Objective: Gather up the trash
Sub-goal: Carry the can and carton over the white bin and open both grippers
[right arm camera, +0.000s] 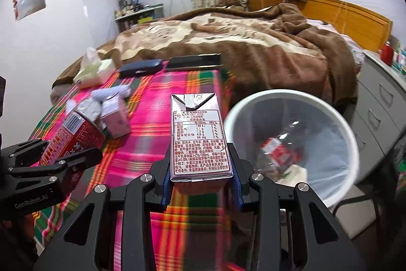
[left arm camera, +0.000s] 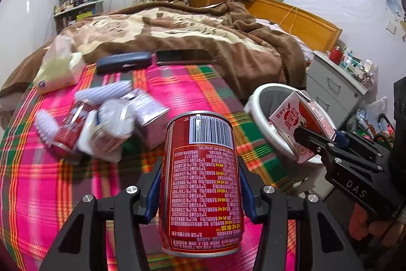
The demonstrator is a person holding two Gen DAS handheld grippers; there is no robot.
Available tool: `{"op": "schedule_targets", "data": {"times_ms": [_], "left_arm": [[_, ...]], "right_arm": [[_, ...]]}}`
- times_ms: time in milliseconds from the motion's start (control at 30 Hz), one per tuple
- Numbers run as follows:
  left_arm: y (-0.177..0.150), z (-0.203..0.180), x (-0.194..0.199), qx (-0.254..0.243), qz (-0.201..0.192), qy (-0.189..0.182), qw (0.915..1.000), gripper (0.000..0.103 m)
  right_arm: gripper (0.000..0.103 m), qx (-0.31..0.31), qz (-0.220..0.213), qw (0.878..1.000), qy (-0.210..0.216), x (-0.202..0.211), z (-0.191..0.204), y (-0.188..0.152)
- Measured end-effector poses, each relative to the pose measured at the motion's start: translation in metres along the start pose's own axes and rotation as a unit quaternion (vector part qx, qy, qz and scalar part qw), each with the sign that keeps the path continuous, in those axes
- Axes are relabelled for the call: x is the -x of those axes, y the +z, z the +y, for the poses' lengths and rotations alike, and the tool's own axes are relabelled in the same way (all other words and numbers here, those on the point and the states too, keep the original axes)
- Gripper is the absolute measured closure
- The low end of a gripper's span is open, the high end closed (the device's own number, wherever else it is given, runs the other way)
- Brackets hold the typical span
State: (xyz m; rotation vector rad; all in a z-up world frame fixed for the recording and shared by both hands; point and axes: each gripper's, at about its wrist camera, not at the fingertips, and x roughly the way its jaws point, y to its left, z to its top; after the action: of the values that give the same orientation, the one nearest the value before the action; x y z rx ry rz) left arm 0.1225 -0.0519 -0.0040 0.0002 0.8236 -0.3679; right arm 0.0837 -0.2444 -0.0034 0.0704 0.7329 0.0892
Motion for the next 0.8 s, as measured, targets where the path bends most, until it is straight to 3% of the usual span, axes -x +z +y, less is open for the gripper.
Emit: {"op": "schedule_targets", "data": {"times_ms": [333,800], "left_arm": [[0.023,-0.065,-0.019,-0.043,-0.007,-0.041,0.9982,0.051],[0.046,-0.129,-0.079,-0.075,0.025,-0.081,0.9935,0.051]], "right_arm": [[0.065,-0.032,-0.009,0.998,-0.046,0.008,-0.054,0.007],[0.065,-0.061,0.022,0.995,-0.079,-0.012,-0.113,0.006]]}}
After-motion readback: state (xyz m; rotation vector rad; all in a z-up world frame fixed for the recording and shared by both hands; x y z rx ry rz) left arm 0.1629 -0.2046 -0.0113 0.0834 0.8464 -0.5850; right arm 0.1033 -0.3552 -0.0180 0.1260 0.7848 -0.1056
